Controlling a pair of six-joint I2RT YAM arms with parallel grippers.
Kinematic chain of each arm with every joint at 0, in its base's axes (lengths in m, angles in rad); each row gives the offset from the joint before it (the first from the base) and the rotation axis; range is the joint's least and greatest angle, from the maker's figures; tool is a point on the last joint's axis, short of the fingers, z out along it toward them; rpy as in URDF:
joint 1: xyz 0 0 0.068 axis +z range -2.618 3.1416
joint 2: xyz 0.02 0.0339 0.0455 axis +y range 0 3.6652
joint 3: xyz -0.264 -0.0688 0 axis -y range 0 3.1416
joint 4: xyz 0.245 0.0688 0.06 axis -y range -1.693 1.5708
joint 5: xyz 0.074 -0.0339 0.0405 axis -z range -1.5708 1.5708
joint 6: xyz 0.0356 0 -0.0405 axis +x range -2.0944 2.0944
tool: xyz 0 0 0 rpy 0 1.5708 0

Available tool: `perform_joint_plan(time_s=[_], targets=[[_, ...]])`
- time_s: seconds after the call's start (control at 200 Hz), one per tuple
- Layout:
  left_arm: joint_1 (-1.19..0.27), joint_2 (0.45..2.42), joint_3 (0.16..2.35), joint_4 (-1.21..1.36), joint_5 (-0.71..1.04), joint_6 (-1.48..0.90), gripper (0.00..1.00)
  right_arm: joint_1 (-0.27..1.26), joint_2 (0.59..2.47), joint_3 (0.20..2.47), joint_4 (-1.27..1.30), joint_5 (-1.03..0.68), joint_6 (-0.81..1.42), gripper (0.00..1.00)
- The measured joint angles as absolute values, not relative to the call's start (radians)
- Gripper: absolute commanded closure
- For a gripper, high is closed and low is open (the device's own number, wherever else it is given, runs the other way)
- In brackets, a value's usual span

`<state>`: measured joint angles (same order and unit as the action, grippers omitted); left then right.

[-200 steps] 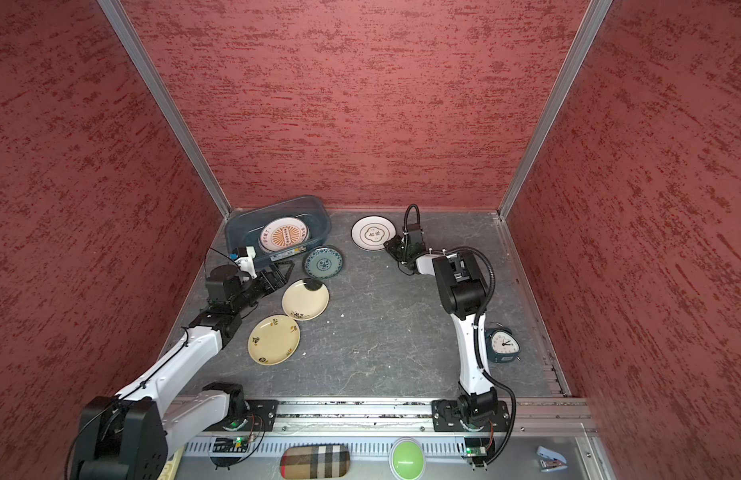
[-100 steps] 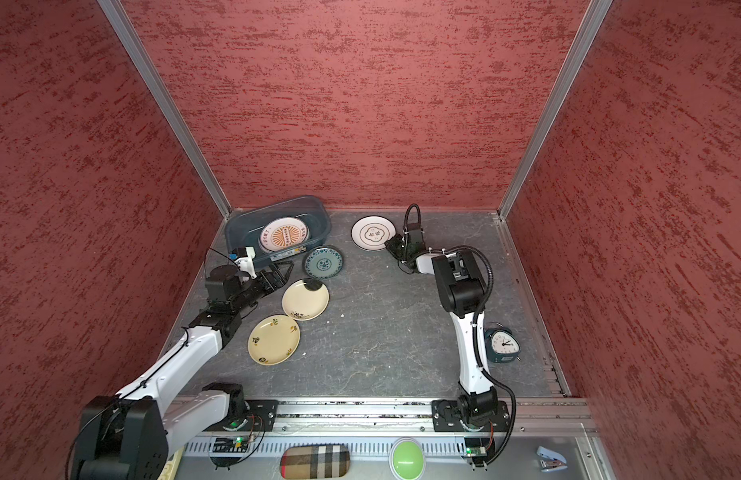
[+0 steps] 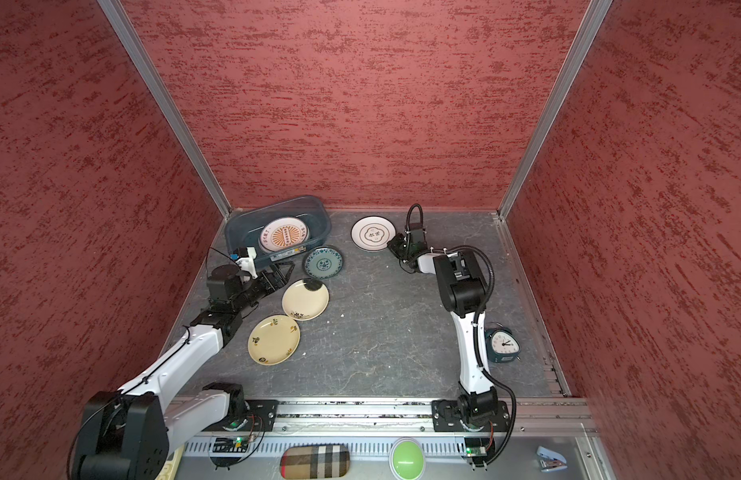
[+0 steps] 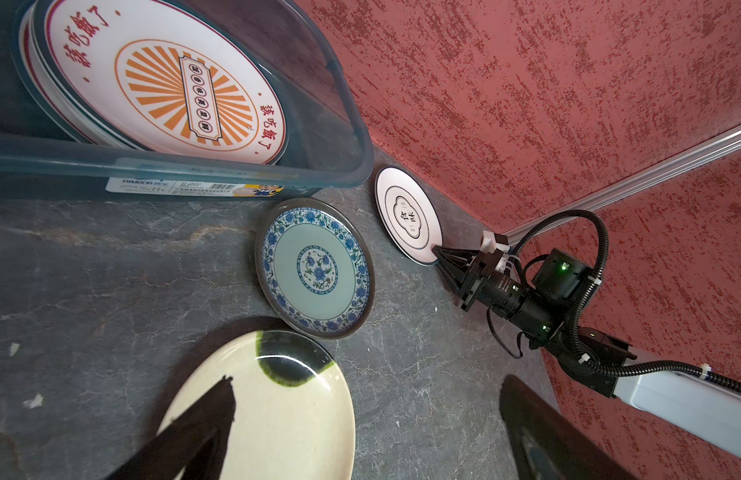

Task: Place the plates into the plastic bin on the countertop
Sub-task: 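Press the right gripper onto the white plate rim and tilt it on edge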

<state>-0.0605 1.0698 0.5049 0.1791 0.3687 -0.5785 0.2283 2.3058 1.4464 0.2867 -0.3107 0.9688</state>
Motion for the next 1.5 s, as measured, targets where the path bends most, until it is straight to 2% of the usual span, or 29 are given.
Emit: perform_joint_plan(time_s=[0.215,0.611,0.912,1.498], targets=[[-0.060,1.074,0.505,0.180,0.369,-0.579,0.00,0.223,2.306,1.447,0.313,-0.316,0.975,1.00],[-0.067,1.088,0.514,0.176,0.374,-0.603,0.00,0.223,2.251,1.358,0.340,-0.312,0.988,1.00],[-0.129,1.188,0.573,0.173,0.405,-0.640,0.00,0.223,2.070,1.138,0.360,-0.303,1.003,1.00],[-0.318,1.443,0.760,0.227,0.428,-0.658,0.01,0.223,1.569,0.722,0.368,-0.332,0.968,1.00]])
